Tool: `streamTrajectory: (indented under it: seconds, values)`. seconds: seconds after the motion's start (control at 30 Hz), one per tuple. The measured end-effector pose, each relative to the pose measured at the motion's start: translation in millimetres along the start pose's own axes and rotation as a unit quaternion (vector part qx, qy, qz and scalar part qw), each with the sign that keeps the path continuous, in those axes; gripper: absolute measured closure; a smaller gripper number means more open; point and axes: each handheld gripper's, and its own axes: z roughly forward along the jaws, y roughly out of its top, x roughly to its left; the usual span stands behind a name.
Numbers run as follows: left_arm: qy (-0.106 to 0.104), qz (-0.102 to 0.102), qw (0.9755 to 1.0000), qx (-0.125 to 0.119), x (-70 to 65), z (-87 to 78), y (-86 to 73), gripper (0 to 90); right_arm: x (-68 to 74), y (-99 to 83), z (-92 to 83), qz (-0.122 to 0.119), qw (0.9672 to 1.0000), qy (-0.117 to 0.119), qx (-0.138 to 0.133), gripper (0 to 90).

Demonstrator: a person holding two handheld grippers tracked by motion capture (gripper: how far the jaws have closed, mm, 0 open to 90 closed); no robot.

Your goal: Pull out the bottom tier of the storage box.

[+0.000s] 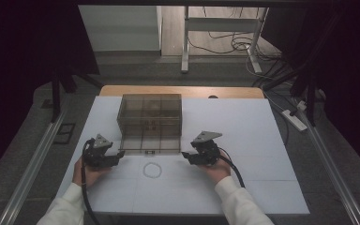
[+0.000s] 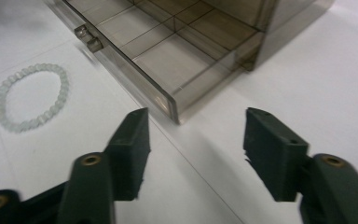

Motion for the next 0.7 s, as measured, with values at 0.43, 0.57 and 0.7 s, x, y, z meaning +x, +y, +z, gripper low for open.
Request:
streamTrajectory:
  seconds: [0.43,0.57,0.7]
  values:
    - [-0.032,0.007,0.9994,0.014,-5.7,-2.7,6.7,27.3,-11.9,-31.0,-42.4,-0.009,0.9998,-0.003,-0.020,29.2]
    - [-0.038,0.006,0.9991,0.016,-10.7,-4.4,10.9,27.5,-13.3,-38.9,-57.0,-0.011,0.9995,-0.012,-0.026,26.1]
    - [-0.046,0.015,0.9986,0.020,-18.3,-5.7,14.6,27.7,-18.8,-54.8,-79.3,0.001,0.9990,-0.025,-0.036,25.3]
